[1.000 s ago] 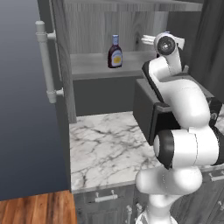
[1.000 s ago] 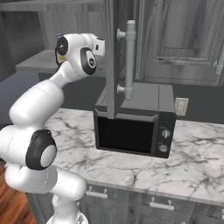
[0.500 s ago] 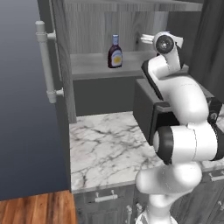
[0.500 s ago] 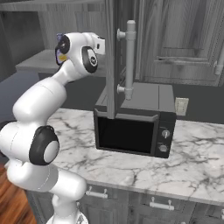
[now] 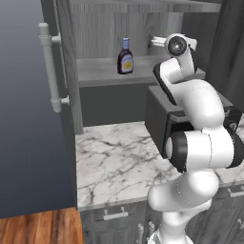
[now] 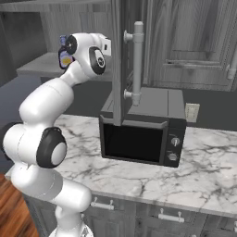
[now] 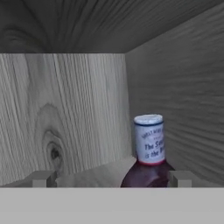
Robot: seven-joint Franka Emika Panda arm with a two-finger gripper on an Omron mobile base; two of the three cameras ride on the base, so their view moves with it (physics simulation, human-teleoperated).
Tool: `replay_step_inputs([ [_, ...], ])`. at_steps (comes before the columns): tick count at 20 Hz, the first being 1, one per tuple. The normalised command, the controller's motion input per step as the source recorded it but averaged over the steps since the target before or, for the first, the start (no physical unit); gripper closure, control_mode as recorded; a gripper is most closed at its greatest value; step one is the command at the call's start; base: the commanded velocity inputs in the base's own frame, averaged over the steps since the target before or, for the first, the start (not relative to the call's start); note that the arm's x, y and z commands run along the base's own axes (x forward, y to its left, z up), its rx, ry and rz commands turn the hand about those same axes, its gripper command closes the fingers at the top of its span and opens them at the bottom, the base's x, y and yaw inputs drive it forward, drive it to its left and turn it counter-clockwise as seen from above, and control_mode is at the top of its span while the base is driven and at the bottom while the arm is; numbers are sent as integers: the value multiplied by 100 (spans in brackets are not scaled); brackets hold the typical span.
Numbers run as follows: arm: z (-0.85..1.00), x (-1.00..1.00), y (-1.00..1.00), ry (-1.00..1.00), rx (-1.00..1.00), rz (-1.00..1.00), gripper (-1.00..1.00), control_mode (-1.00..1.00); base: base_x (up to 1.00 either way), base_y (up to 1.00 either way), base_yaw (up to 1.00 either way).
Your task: Take 2 condiments from the cabinet and move them on the counter near the stove.Make sure the condiments are lined up with each other, next to each other.
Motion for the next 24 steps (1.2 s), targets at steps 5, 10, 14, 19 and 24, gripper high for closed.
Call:
replay_step_inputs([
  [5, 0, 3, -8, 0, 0, 0, -100, -100, 0, 0, 0],
  [10, 0, 0, -16, 0, 0, 0, -100, -100, 0, 0, 0],
  [14, 0, 0, -12, 0, 0, 0, -100, -100, 0, 0, 0],
  [19, 0, 0, -8, 0, 0, 0, -100, -100, 0, 0, 0],
  [24, 0, 2, -3, 0, 0, 0, -100, -100, 0, 0, 0],
])
